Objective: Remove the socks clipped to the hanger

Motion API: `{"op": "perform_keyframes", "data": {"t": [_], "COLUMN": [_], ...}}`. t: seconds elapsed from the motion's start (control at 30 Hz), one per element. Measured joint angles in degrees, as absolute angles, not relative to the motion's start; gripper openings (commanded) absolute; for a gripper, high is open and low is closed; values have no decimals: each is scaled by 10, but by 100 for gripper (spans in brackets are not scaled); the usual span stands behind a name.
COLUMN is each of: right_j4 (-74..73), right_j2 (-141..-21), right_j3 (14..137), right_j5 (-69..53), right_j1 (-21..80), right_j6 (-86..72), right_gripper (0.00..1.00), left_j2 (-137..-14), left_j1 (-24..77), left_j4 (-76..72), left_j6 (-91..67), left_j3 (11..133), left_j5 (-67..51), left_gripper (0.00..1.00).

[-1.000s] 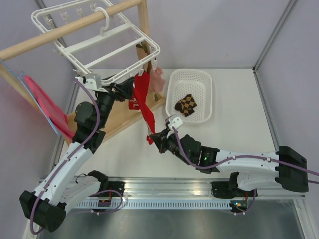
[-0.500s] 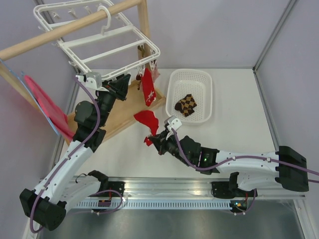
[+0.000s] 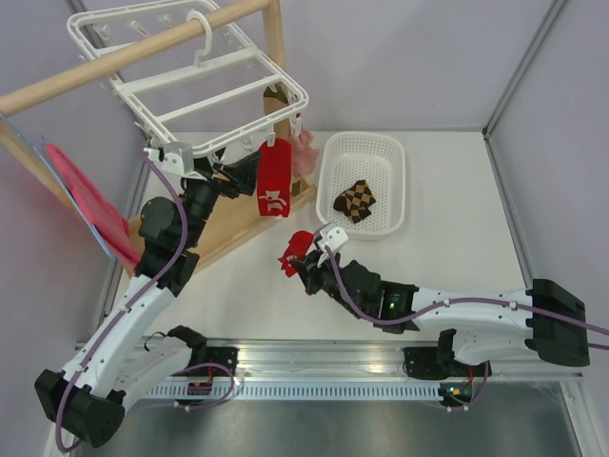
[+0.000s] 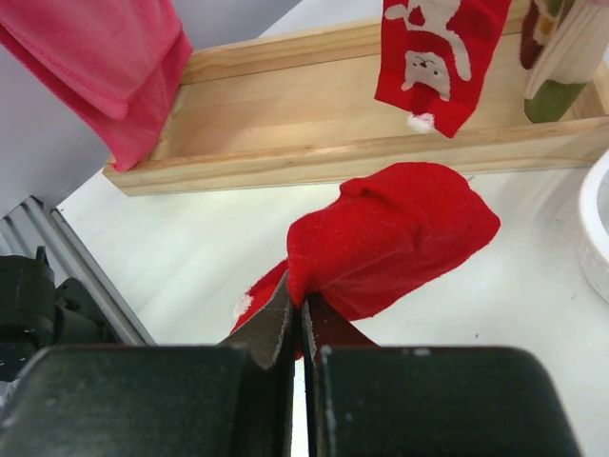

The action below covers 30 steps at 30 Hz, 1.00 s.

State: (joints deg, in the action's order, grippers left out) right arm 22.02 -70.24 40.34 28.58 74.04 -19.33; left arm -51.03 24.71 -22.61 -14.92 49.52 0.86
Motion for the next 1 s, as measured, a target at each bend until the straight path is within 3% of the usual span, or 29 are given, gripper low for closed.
{"op": "perform_keyframes", "data": {"t": [0.47,1.0], "right_j4": [168,59], "right_j2": [-776,-759], "right_j3": [467,540], "right_j5": [327,217], "right_j1": [717,462], "right_j6": [-176,-173], "right_gripper": [1,1], "left_j2": [-379,-302], "left_j1": [247,329], "left_j4": [-42,122], "left_j6": [-119,-63], "left_j3": [434,425], "left_j5": [5,110], "left_gripper": [97,97]}}
